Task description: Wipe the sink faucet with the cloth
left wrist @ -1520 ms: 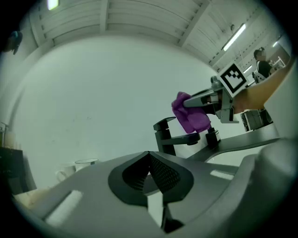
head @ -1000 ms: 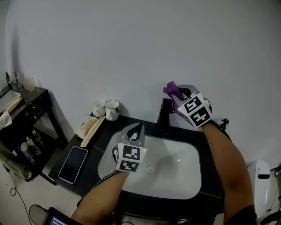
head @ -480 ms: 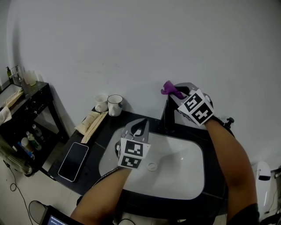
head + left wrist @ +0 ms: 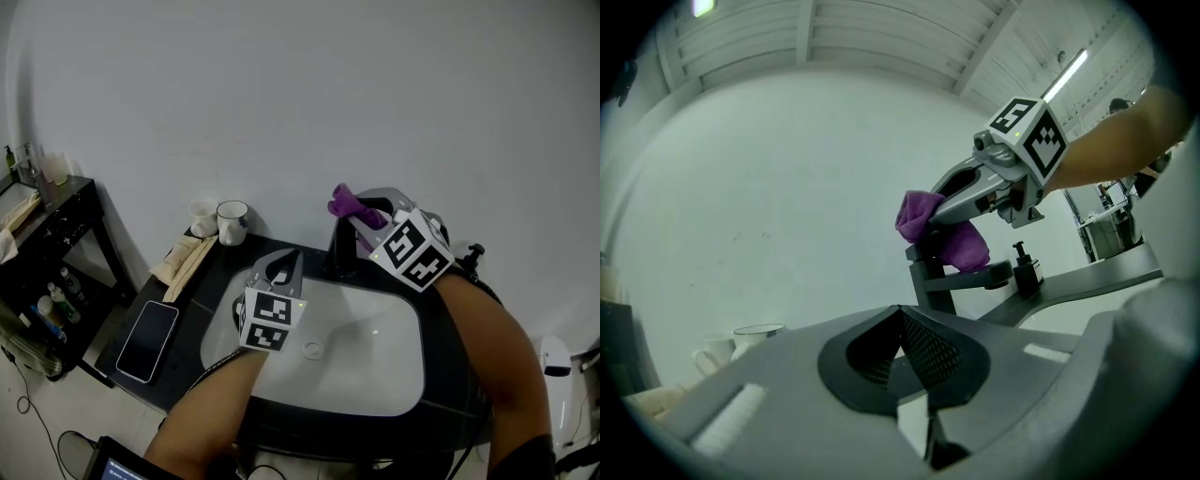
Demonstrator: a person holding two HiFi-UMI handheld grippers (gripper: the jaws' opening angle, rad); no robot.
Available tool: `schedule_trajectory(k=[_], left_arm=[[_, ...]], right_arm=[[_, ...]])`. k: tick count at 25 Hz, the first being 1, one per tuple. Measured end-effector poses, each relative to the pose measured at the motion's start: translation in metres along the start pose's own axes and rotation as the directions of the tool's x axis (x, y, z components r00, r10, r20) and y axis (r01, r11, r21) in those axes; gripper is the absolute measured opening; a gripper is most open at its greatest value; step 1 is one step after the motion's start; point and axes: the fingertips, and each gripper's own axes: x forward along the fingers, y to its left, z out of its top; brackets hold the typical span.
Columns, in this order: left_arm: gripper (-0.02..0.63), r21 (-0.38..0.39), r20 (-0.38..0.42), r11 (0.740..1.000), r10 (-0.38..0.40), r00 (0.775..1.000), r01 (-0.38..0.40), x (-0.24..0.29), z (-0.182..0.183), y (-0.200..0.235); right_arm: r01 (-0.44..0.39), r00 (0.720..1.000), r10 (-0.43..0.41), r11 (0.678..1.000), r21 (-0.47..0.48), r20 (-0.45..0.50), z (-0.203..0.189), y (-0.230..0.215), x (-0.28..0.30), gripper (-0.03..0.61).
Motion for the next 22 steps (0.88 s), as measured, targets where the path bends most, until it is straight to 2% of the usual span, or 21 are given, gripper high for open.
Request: schedule_trajectory(k=[11,17,22], left_arm=[[0.017,0.010,-0.006,1.000,-0.019,1.000,0.019,0.003,-0.001,-0.004],[0.017,0.049,-0.014,0.999,-0.014,1.000,0.015,0.000,-0.002,-0.005],[0.017,0.045,-0.019,0.999,-0.004,1.000,0.005,-0.001,-0.002,-0.001]], right_arm=[[0.007,1.000,-0.005,0.998,-0.055,0.029,0.015,0.031,-0.034,0.075],[-0.020,0.999,0.024,0.995,-0.103,0.031,0.024,0.051,-0.052,0.075],[-0.054,0.998,0.058,0.985,-0.161,0.020,0.022,0.073,-0.061,0.078]])
